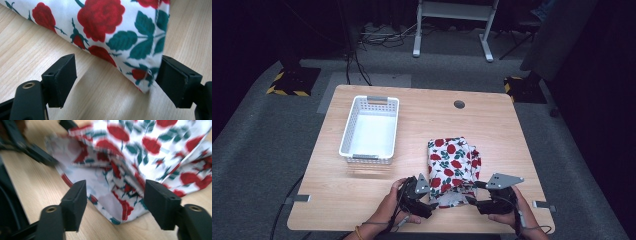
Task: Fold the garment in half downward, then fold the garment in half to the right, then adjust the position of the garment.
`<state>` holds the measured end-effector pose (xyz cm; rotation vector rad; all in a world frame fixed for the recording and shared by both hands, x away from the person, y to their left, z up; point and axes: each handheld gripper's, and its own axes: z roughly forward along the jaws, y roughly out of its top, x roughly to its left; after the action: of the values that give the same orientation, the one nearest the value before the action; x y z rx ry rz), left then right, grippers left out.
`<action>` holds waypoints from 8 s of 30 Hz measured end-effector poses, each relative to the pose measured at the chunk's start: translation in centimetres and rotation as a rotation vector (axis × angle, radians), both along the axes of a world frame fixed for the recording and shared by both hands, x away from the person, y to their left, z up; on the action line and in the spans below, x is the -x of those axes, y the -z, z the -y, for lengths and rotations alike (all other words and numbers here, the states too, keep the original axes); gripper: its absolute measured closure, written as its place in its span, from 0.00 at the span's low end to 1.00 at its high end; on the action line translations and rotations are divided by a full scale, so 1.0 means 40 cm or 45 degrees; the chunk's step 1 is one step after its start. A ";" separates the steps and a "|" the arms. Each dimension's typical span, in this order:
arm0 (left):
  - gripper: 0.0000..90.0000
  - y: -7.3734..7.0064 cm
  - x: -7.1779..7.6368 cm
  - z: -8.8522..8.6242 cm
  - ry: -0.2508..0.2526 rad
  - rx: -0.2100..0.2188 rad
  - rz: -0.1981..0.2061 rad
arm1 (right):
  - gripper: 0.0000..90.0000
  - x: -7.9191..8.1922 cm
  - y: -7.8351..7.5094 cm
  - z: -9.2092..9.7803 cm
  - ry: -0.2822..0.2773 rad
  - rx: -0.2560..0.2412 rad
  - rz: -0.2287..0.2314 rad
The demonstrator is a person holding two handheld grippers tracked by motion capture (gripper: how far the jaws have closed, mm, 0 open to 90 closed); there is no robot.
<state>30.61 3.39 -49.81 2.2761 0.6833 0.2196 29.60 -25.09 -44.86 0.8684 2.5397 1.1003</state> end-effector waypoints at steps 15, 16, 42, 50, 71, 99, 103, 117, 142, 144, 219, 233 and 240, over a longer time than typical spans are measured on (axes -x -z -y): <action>0.34 0.013 -0.030 0.026 -0.029 -0.044 0.028 | 0.29 -0.258 -0.024 0.000 0.220 0.011 0.024; 0.35 0.012 -0.031 0.026 -0.024 -0.045 0.029 | 0.29 -0.280 -0.012 0.000 0.241 0.022 0.007; 0.82 0.009 -0.065 0.014 -0.015 -0.024 0.050 | 0.60 -0.383 0.113 -0.019 0.300 0.033 -0.131; 0.90 0.010 -0.074 0.004 -0.018 -0.023 0.057 | 0.84 -0.376 0.116 -0.020 0.282 -0.019 -0.149; 0.92 0.007 -0.073 -0.045 -0.019 -0.047 0.064 | 0.88 -0.367 0.118 -0.071 0.248 -0.005 -0.114; 0.92 0.000 -0.061 -0.194 -0.098 -0.098 0.058 | 0.89 -0.419 0.117 -0.244 0.122 -0.002 -0.130; 0.92 -0.001 -0.057 -0.208 -0.110 -0.108 0.063 | 0.89 -0.420 0.118 -0.261 0.112 -0.003 -0.126; 0.92 0.002 -0.062 -0.268 -0.193 -0.091 0.068 | 0.90 -0.426 0.123 -0.311 0.098 -0.032 -0.123; 0.43 0.020 -0.066 -0.260 -0.228 0.008 0.046 | 0.91 -0.436 0.122 -0.330 0.113 -0.018 -0.112; 0.43 0.020 -0.065 -0.252 -0.225 0.001 0.053 | 0.91 -0.436 0.122 -0.331 0.114 -0.017 -0.112; 0.93 -0.182 -0.119 -0.289 -0.437 0.145 0.391 | 0.93 -0.439 -0.136 -0.366 0.097 -0.168 0.143; 0.93 -0.197 -0.115 -0.360 -0.538 0.155 0.426 | 0.93 -0.457 -0.159 -0.467 0.026 -0.147 0.150; 0.93 -0.189 -0.116 -0.393 -0.579 0.143 0.423 | 0.93 -0.460 -0.153 -0.514 -0.004 -0.142 0.144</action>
<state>35.26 19.12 -42.26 1.8890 0.9951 0.7376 48.00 -4.53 -38.75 0.8047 2.4088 1.2657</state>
